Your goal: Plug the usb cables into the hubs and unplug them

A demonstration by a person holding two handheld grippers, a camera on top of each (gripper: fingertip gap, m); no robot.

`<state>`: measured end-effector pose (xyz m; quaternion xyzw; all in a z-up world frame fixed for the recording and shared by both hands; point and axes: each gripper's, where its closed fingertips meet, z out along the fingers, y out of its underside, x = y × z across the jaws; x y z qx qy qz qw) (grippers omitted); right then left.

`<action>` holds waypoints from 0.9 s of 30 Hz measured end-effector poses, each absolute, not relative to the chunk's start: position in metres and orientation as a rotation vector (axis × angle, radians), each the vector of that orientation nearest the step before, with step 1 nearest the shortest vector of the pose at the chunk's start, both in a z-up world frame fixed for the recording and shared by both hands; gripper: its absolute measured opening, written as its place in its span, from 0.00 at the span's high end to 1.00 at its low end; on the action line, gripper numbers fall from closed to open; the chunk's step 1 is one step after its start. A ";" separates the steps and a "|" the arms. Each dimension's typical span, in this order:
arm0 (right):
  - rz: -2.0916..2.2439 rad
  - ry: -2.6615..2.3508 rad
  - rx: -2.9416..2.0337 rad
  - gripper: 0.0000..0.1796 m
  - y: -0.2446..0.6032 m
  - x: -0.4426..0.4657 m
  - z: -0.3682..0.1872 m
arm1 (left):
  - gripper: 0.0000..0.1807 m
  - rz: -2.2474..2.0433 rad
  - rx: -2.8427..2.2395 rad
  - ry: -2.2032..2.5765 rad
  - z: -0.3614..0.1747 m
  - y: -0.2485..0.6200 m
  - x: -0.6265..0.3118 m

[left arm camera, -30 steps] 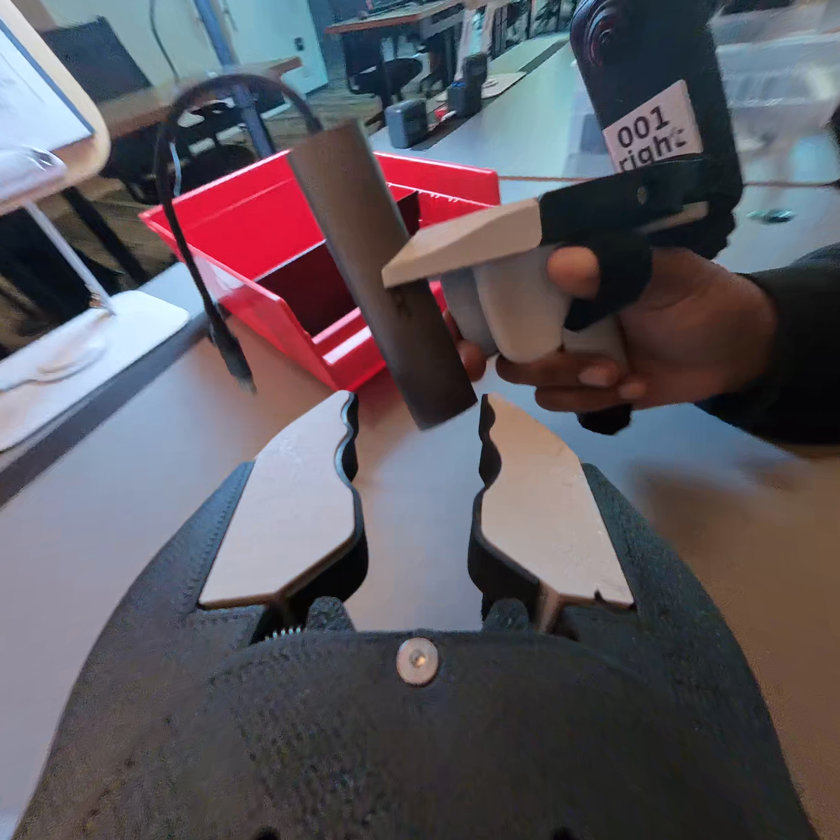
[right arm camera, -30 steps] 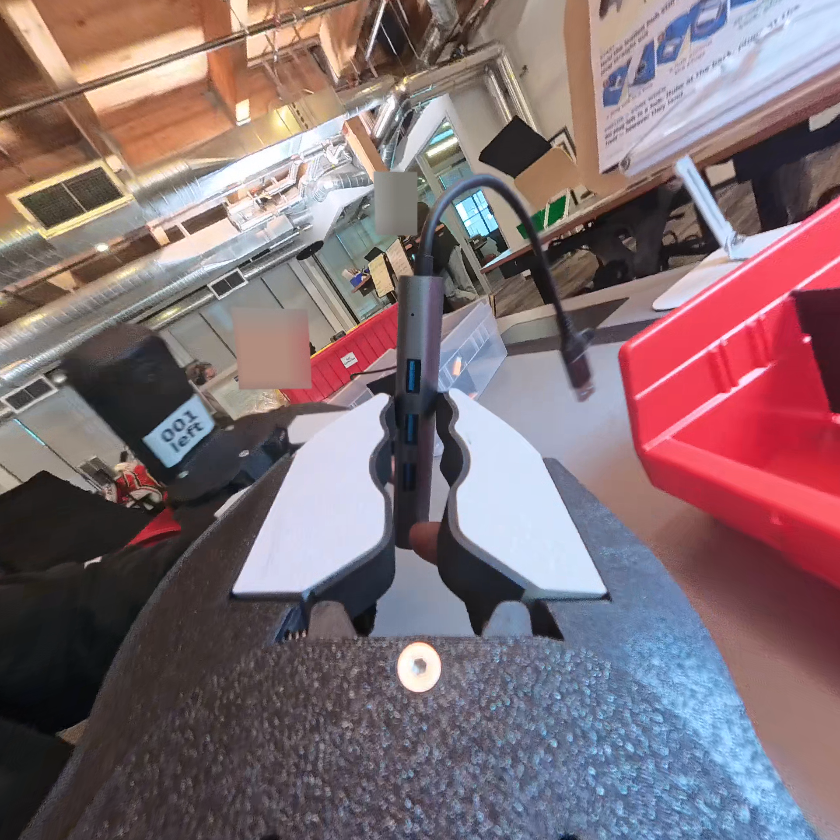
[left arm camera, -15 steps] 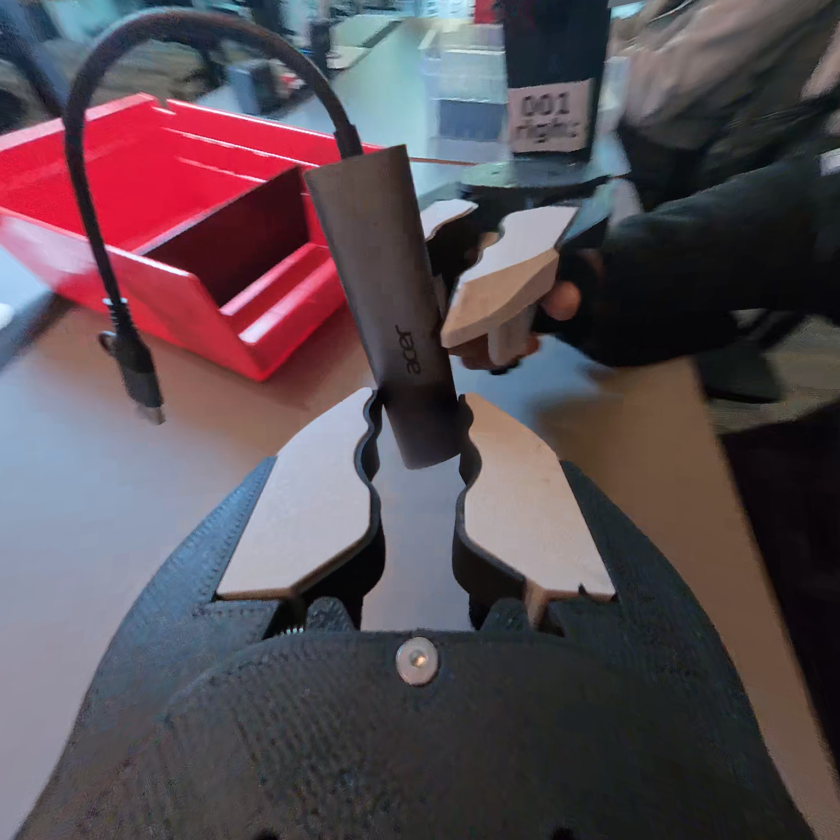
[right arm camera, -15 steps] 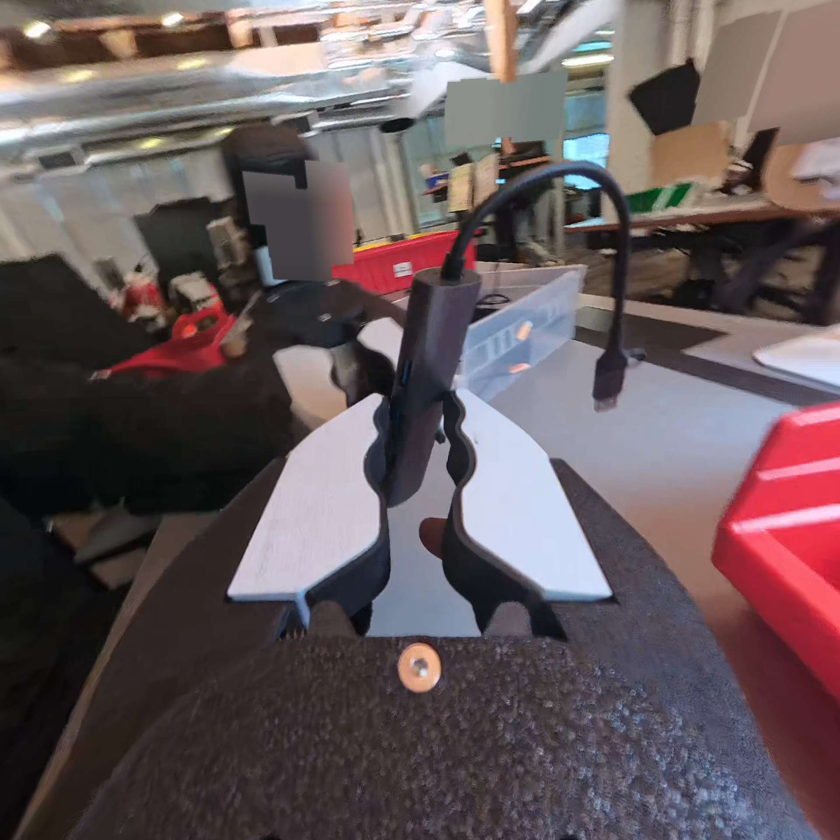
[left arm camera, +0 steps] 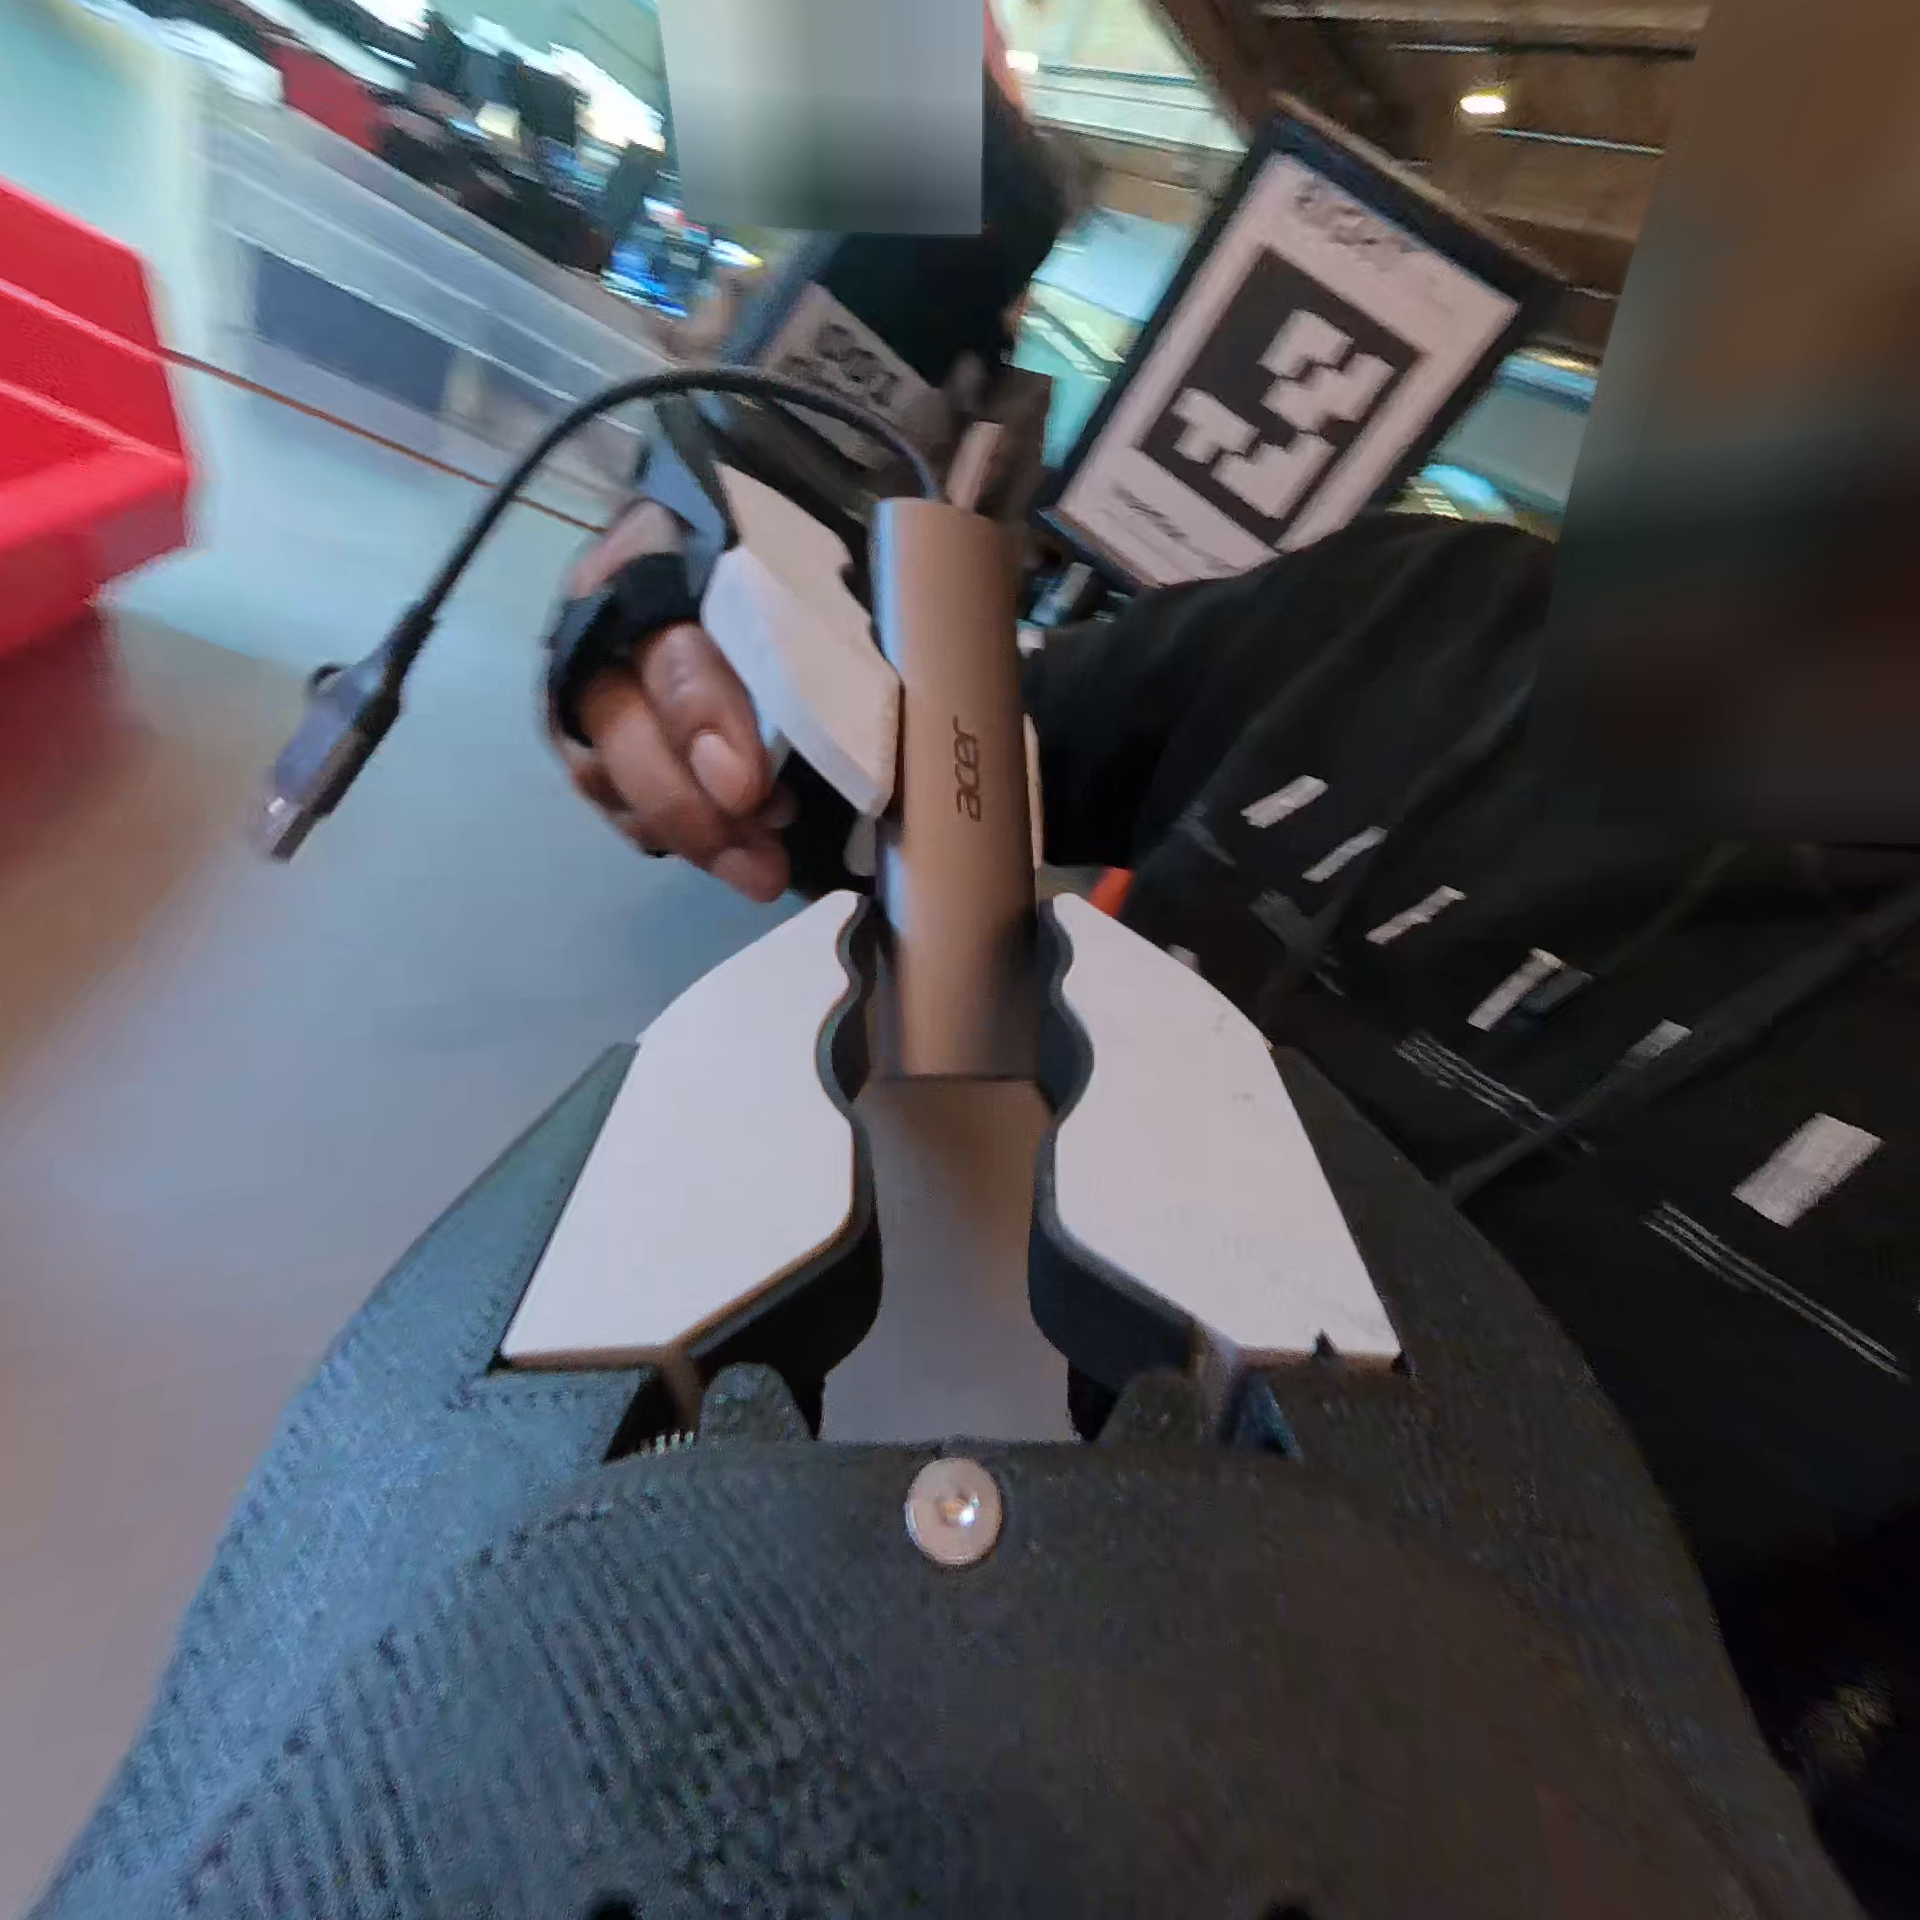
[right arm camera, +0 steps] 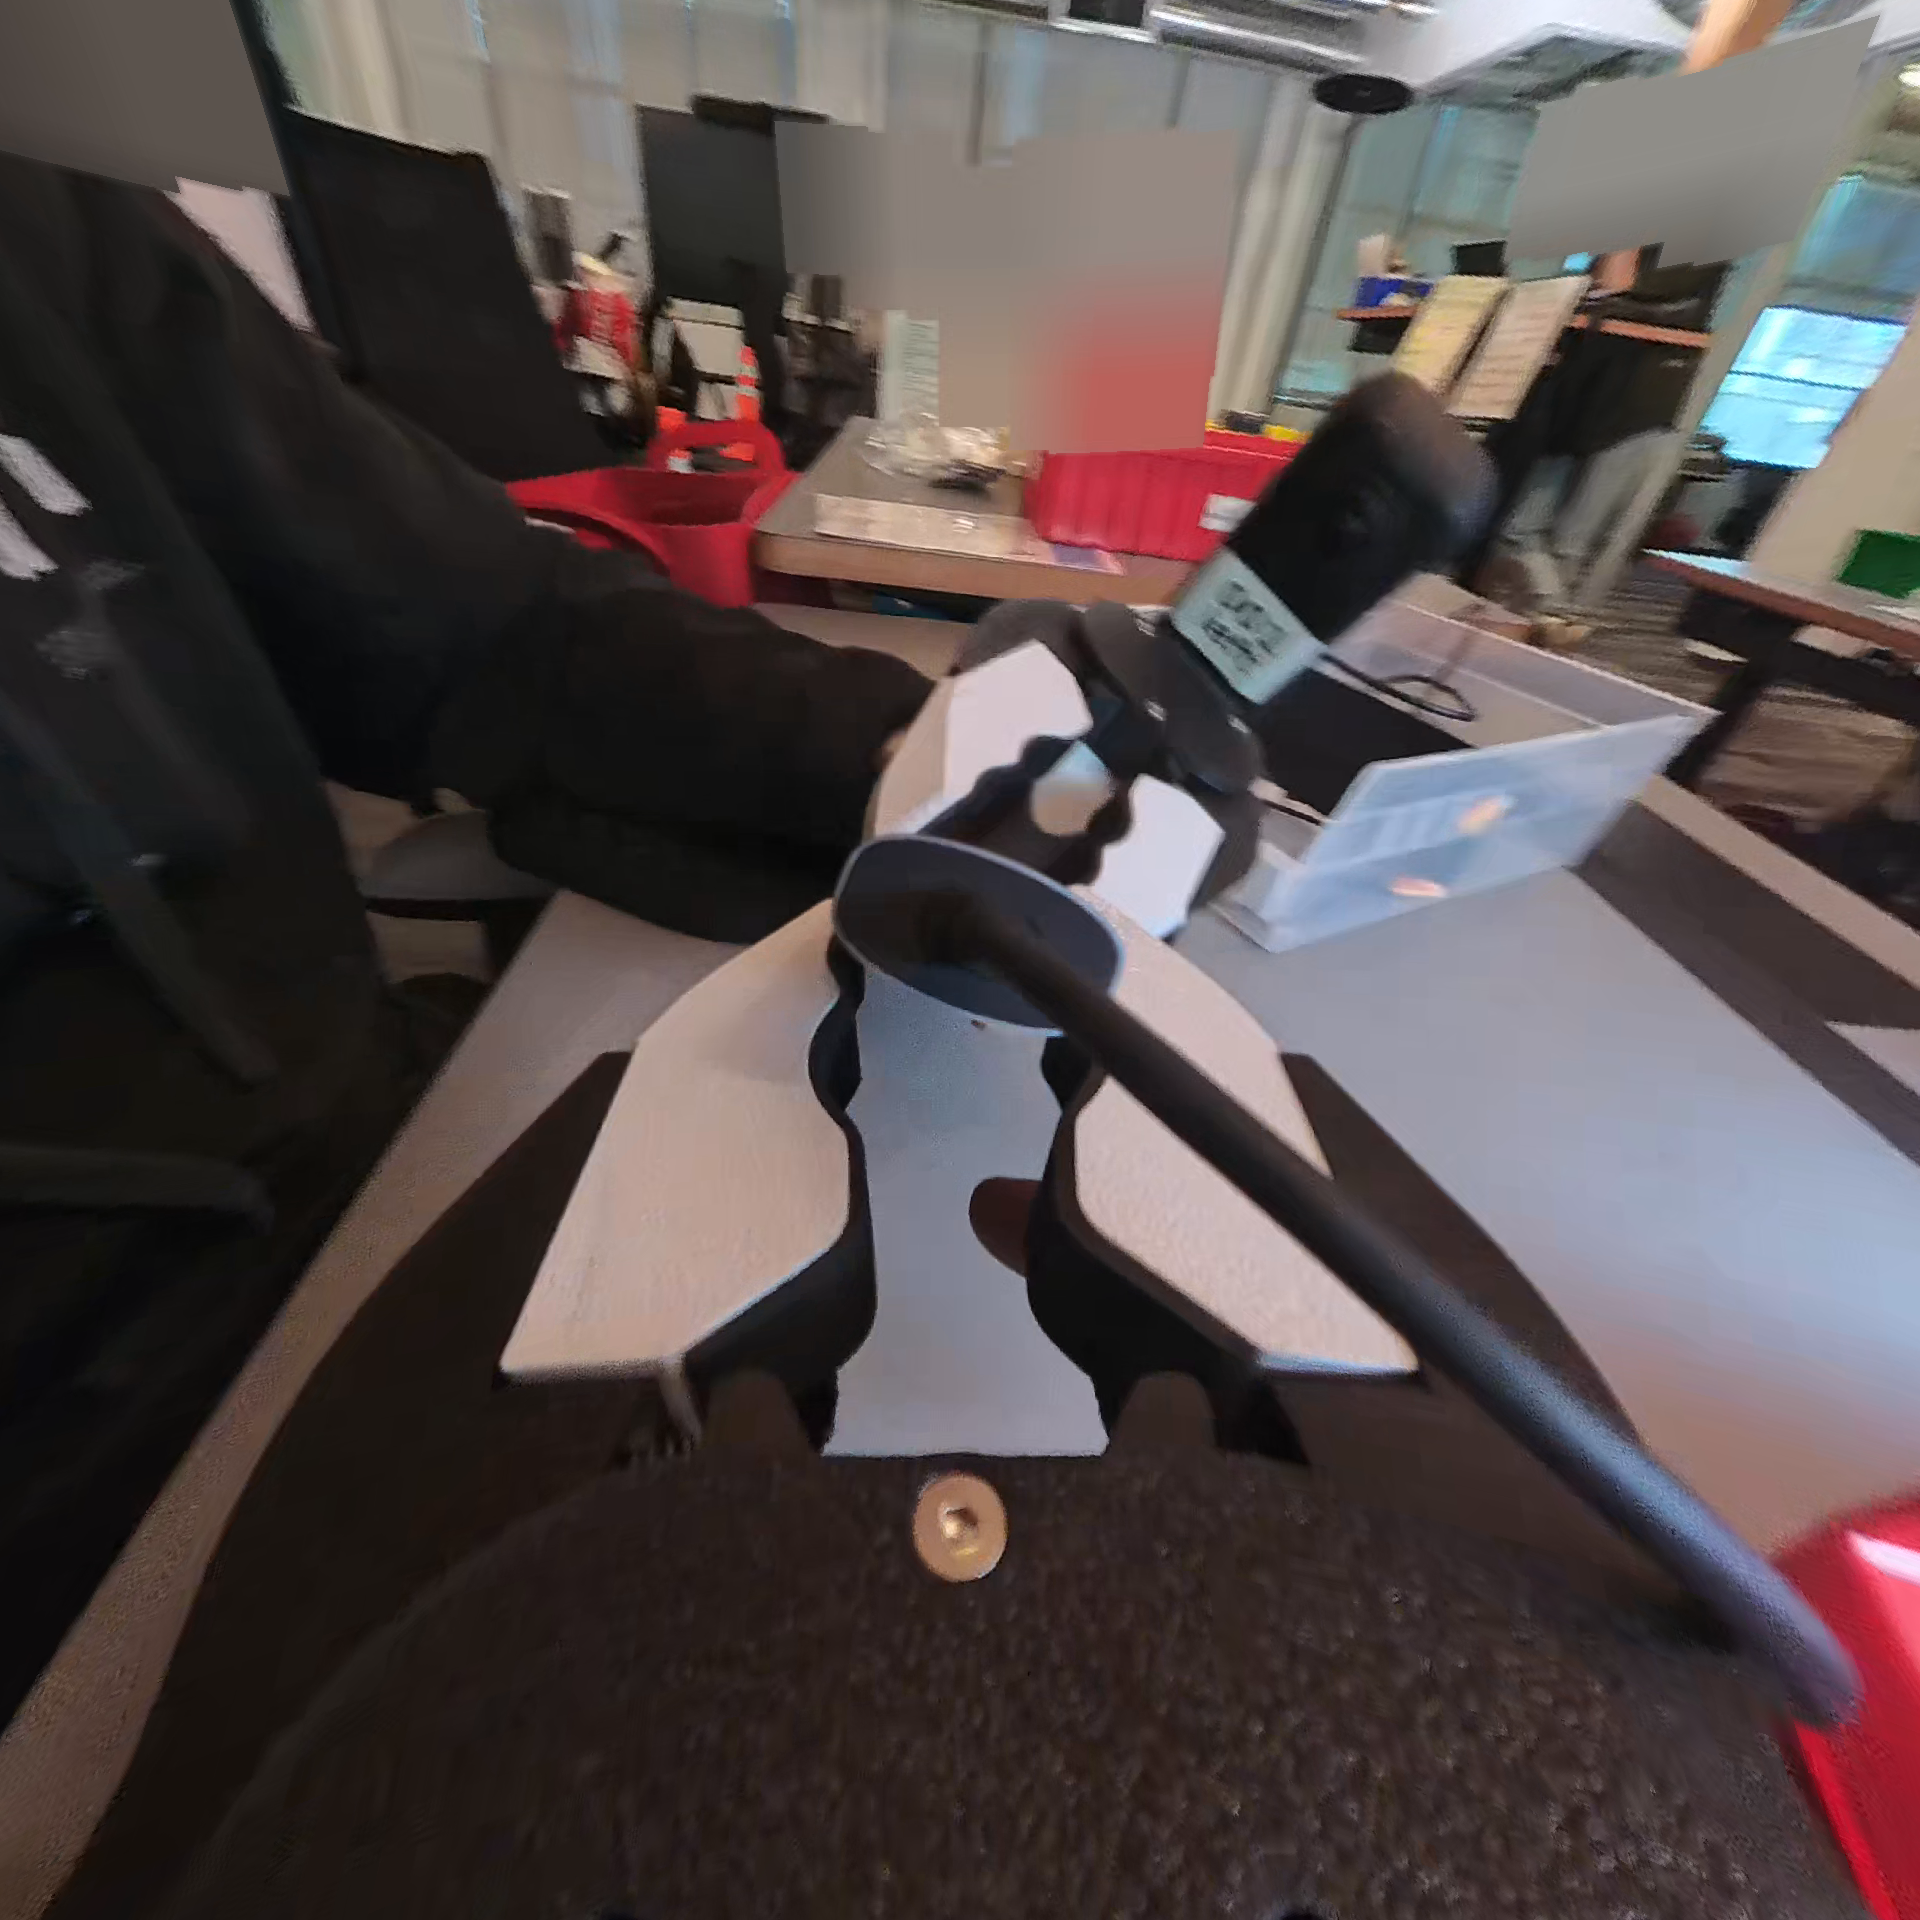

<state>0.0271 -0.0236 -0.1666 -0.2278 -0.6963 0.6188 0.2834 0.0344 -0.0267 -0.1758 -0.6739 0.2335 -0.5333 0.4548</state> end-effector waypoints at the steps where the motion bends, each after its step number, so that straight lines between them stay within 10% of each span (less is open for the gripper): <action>1: 1.620 -1.830 -0.663 0.82 -0.015 0.021 -0.168 | 0.82 -1.217 -1.690 0.534 -0.176 -0.019 0.027; 11: 1.557 -1.638 -1.037 0.83 0.013 -0.013 -0.183 | 0.89 0.059 -1.906 0.771 -0.210 0.017 -0.011; 27: 1.215 -2.040 -0.545 0.83 -0.027 0.016 -0.218 | 0.90 -0.600 -1.925 0.960 -0.227 -0.027 0.025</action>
